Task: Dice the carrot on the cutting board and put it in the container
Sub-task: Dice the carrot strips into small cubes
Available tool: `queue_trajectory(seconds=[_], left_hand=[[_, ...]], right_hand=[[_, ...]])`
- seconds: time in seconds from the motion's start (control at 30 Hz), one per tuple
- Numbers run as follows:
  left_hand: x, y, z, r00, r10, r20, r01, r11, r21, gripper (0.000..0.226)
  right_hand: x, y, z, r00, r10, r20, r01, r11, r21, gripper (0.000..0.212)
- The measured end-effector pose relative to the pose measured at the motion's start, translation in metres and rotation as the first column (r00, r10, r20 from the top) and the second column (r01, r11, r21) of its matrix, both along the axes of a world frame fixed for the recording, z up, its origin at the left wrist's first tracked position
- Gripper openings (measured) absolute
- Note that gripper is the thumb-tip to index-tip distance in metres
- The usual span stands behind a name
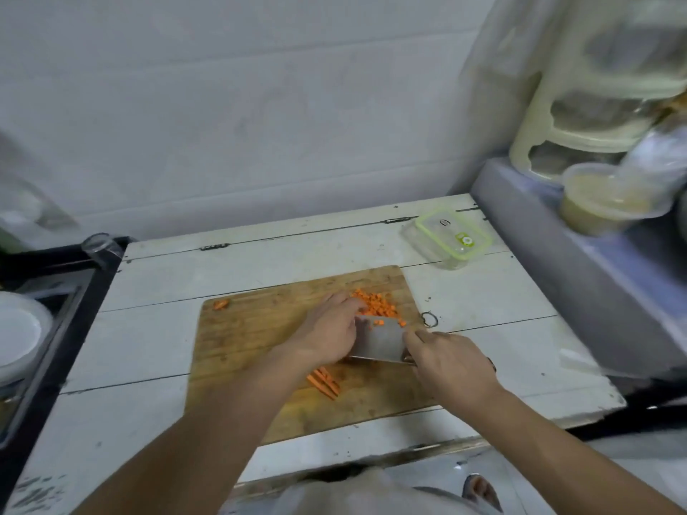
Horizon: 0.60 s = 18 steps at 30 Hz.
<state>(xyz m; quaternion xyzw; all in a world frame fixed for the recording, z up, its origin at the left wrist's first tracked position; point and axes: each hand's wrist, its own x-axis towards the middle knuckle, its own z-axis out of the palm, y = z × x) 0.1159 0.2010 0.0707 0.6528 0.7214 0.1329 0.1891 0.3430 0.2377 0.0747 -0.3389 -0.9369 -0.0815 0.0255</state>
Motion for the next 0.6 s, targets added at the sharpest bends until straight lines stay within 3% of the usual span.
queue_trajectory(seconds=[0.13, 0.23, 0.37, 0.5, 0.6], left_hand=[[0.015, -0.005, 0.002, 0.982, -0.140, 0.123, 0.145, 0.989, -0.028, 0.044], [0.013, 0.002, -0.005, 0.993, -0.076, 0.088, 0.077, 0.997, -0.011, 0.046], [0.002, 0.001, -0.003, 0.992, 0.020, 0.124, -0.033, 0.994, 0.106, 0.046], [0.017, -0.011, -0.004, 0.969, -0.216, 0.124, 0.213, 0.976, 0.032, 0.053], [0.007, 0.003, -0.013, 0.992, -0.100, 0.079, 0.100, 0.995, -0.003, 0.054]], right_hand=[[-0.002, -0.001, -0.004, 0.999, 0.001, 0.052, 0.001, 1.000, -0.029, 0.053], [-0.006, -0.003, -0.007, 0.995, -0.005, 0.101, 0.009, 0.999, -0.039, 0.055], [-0.013, -0.005, -0.007, 0.998, 0.036, 0.044, -0.034, 0.998, -0.046, 0.054], [-0.023, -0.007, 0.000, 0.995, 0.099, -0.012, -0.099, 0.995, 0.002, 0.042], [-0.027, -0.009, 0.002, 0.993, 0.113, -0.030, -0.112, 0.993, 0.031, 0.043]])
